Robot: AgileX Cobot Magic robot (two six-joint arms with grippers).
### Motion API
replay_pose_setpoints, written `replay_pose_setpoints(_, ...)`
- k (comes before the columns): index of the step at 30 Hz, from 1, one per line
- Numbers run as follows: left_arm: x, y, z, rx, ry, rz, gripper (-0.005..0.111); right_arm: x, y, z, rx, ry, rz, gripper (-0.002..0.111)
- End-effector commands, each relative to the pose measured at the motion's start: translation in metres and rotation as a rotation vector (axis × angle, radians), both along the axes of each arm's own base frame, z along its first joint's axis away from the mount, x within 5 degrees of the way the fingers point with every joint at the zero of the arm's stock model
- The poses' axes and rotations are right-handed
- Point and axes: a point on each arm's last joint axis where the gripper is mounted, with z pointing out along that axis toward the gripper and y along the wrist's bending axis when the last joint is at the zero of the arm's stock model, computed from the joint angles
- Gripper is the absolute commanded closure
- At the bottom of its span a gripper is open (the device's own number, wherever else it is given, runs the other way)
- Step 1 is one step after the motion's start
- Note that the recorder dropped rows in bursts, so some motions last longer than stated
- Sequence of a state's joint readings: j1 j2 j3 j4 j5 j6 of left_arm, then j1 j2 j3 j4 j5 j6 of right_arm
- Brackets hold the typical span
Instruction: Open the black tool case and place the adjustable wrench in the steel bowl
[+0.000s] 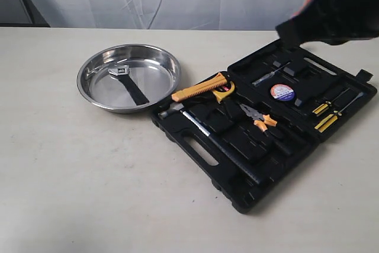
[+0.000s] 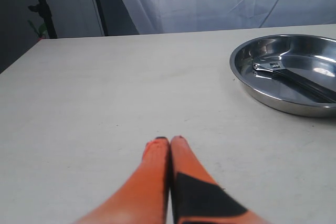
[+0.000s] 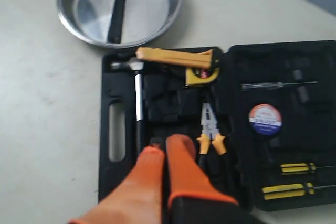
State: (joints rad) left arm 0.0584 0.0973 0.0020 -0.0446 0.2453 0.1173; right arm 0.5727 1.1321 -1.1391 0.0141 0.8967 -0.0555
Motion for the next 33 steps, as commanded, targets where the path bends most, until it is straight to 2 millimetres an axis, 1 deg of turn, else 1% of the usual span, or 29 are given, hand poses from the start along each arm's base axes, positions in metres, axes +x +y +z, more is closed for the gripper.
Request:
replay_pose_setpoints(1,0.000,0.000,0.002,0.002,-0.019,0.004,0.106,-0.024,-0.024,-0.018,0.079,-0.178,-0.068,0.109)
replay_pose_setpoints(3,0.000,0.000,0.002,0.002,-0.019,0.004,0.106,-0.035,-0.032,-0.031,0.125,-0.250,-0.069,0.109)
replay_pose_setpoints(4,0.000,0.000,0.002,0.002,-0.019,0.004,0.106,-0.040,-0.039,-0.046,0.158,-0.283,-0.087,0.109)
replay_pose_setpoints(5,0.000,0.000,0.002,0.002,-0.019,0.004,0.106,-0.046,-0.045,-0.053,0.194,-0.315,-0.108,0.109)
replay_pose_setpoints(8,0.000,0.000,0.002,0.002,-0.019,0.004,0.106,-0.063,-0.067,-0.090,0.284,-0.387,-0.206,0.109)
replay_pose_setpoints(10,0.000,0.000,0.002,0.002,-0.019,0.004,0.106,-0.076,-0.082,-0.110,0.323,-0.440,-0.282,0.109)
replay_pose_setpoints(13,0.000,0.000,0.002,0.002,-0.019,0.004,0.106,-0.094,-0.098,-0.129,0.332,-0.515,-0.369,0.109)
replay_pose_setpoints(18,0.000,0.000,0.002,0.002,-0.019,0.004,0.106,-0.120,-0.114,-0.152,0.345,-0.647,-0.475,0.109)
replay_pose_setpoints(22,0.000,0.000,0.002,0.002,-0.019,0.004,0.106,-0.132,-0.121,-0.170,0.365,-0.731,-0.568,0.109)
replay_pose_setpoints(24,0.000,0.000,0.002,0.002,-0.019,0.004,0.106,-0.133,-0.123,-0.170,0.372,-0.736,-0.609,0.109)
replay_pose_setpoints(25,0.000,0.000,0.002,0.002,-0.019,0.004,0.106,-0.133,-0.123,-0.173,0.357,-0.707,-0.624,0.109)
replay_pose_setpoints(33,0.000,0.001,0.002,0.012,-0.018,0.004,0.106,-0.133,-0.124,-0.175,0.347,-0.689,-0.636,0.109)
